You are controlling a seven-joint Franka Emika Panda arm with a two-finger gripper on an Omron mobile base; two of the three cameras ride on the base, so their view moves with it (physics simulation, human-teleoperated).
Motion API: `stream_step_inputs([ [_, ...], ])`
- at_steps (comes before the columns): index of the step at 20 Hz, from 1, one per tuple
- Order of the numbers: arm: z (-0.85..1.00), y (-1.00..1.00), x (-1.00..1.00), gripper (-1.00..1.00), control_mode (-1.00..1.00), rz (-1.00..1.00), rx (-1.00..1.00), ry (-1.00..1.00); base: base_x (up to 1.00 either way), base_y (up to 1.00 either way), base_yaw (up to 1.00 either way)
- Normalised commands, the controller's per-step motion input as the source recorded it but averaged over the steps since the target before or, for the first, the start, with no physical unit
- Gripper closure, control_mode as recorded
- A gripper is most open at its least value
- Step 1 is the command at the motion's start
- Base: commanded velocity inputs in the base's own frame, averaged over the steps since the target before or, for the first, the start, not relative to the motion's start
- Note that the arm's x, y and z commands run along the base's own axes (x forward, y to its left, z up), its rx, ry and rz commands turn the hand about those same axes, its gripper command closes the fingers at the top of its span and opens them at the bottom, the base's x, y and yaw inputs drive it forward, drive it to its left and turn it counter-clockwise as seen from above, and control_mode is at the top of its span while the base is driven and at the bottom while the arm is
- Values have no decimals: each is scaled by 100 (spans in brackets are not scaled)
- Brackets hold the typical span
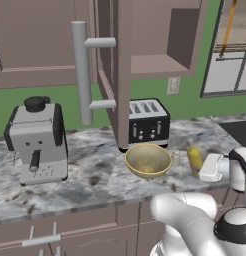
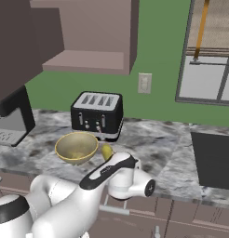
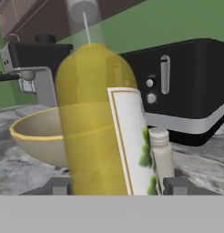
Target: Retrieve the bottle and the shaker from the cabinet and place them next to the mixing bowl on the counter. Then add garlic from the fridge to the mixing bowl.
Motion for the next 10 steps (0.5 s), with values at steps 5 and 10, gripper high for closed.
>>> stream_step_inputs([
  [5,10,0,0,100,-100,0,7,0,0,0,0],
  [10,-1,0,0,100,-100,0,10,-2,0,0,0],
])
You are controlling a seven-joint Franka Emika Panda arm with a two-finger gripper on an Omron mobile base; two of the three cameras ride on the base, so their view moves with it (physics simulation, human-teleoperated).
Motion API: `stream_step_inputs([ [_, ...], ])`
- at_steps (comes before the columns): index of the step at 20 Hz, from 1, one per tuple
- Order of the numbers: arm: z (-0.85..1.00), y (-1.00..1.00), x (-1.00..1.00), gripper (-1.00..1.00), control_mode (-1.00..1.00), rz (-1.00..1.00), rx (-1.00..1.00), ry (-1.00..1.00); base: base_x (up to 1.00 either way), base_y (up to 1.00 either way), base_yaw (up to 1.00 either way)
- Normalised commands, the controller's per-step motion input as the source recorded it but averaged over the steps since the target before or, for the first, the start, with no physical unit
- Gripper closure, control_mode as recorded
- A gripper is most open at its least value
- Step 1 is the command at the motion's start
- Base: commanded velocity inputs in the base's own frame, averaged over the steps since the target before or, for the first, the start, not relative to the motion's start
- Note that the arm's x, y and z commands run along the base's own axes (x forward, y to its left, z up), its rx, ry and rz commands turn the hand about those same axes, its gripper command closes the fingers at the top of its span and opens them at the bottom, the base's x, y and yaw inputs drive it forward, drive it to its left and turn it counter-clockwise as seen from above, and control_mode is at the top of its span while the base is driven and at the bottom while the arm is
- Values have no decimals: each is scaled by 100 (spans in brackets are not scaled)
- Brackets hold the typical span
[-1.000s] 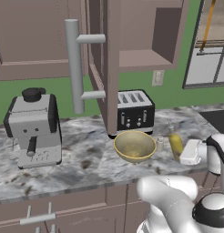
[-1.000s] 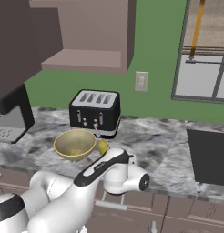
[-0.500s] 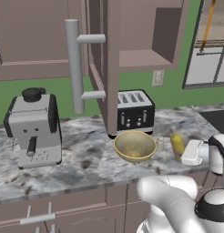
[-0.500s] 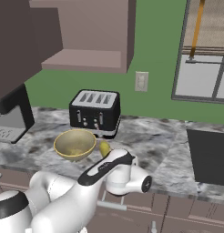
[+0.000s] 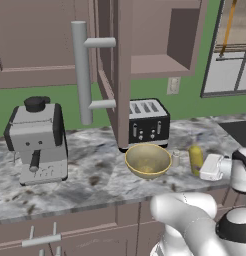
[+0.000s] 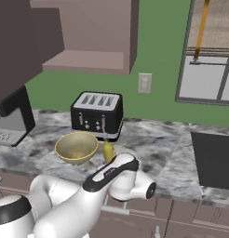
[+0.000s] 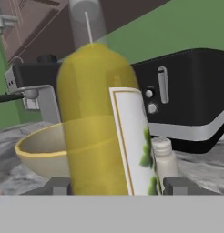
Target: Retrieve the bottle and the shaker from the cabinet and place them next to the mixing bowl on the counter. Then add garlic from the fridge to the mixing bowl.
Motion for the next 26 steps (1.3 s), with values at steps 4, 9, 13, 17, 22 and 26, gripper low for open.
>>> stream_step_inputs([
  [4,-2,0,1,100,-100,0,10,-9,0,0,0],
  [9,14,0,6,100,-100,0,8,-12,0,0,0],
  [13,4,0,7,100,-100,0,4,-14,0,0,0],
  [17,-9,5,0,100,-100,0,0,-13,0,0,0],
  [22,-26,39,1,100,-100,0,0,-11,0,0,0],
  [26,-7,31,11,100,-100,0,0,-2,0,0,0],
])
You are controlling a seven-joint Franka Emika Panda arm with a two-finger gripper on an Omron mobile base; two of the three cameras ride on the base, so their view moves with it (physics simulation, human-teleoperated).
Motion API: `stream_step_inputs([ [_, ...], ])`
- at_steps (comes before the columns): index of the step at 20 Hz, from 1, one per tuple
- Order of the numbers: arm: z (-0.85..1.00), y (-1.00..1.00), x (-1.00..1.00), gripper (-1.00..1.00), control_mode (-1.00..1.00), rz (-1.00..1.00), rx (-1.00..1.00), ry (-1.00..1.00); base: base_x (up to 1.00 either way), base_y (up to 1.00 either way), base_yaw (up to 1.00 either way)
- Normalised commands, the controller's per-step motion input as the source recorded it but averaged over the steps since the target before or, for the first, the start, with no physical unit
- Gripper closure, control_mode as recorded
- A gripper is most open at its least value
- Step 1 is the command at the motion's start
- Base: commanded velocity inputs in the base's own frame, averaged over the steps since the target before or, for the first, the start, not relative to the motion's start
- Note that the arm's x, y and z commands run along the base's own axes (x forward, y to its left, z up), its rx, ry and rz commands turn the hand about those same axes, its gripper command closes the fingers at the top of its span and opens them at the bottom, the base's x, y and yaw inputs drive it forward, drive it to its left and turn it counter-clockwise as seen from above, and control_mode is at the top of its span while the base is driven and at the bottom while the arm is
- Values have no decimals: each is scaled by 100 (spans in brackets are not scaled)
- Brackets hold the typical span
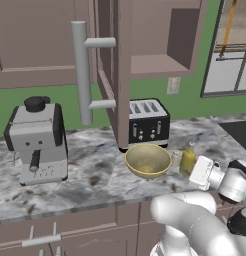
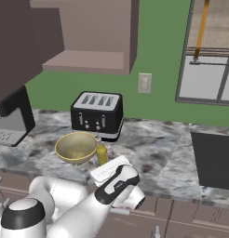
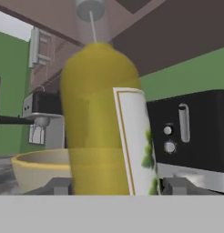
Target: Retrieve the bottle and the shaker from the cabinet and place them next to the mixing bowl on the counter. Then add garlic from the fridge to the mixing bowl.
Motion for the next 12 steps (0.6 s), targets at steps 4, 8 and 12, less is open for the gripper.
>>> stream_step_inputs([
  [4,-8,21,20,100,-100,0,-1,0,0,0,0],
  [8,-14,8,23,100,-100,0,-1,0,0,0,0],
  [12,-24,1,13,100,-100,-1,0,0,0,0,0],
])
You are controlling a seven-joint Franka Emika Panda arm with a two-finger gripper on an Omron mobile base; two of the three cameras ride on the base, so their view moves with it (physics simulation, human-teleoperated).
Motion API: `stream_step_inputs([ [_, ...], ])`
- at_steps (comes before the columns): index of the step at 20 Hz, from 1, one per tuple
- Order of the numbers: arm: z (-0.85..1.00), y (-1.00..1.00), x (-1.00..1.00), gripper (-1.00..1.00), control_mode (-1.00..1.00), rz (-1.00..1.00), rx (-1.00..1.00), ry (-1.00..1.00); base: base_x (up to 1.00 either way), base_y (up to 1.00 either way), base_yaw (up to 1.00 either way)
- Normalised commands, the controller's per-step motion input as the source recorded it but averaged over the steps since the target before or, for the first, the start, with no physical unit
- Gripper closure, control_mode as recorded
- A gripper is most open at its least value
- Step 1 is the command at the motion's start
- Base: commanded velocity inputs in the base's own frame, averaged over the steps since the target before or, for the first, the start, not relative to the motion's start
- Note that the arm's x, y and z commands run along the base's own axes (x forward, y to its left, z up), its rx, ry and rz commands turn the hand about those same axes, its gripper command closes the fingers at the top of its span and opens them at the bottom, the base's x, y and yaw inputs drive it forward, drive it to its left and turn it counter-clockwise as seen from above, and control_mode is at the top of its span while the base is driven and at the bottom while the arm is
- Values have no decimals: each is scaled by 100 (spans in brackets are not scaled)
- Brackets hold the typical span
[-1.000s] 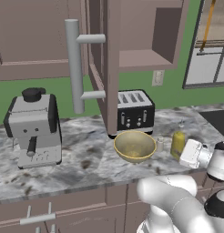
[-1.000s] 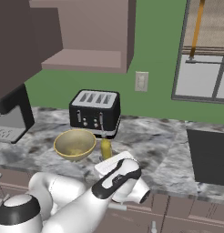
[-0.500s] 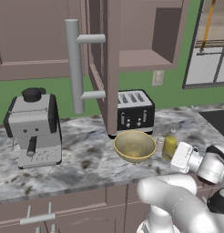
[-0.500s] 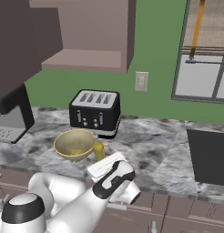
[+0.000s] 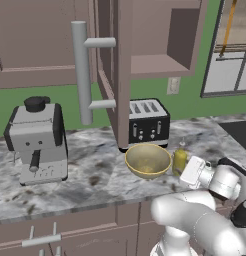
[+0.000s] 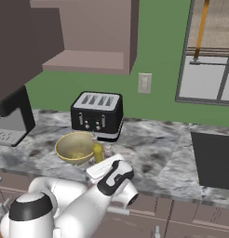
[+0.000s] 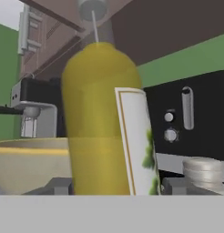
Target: Retrieve the bottle and the shaker from the cabinet and place them next to the mixing bowl on the counter. Then add garlic from the fridge to the mixing bowl.
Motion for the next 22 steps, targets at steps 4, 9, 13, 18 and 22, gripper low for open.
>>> stream_step_inputs([
  [4,-34,0,5,100,-100,-3,0,0,0,0,0],
  [9,-34,0,18,100,-100,-3,0,0,0,0,0],
  [13,-33,0,23,100,-100,-4,0,0,0,0,0],
  [18,-18,0,4,100,-100,-2,0,0,0,0,0],
  [22,-3,0,-4,100,-100,0,0,-7,0,0,0],
])
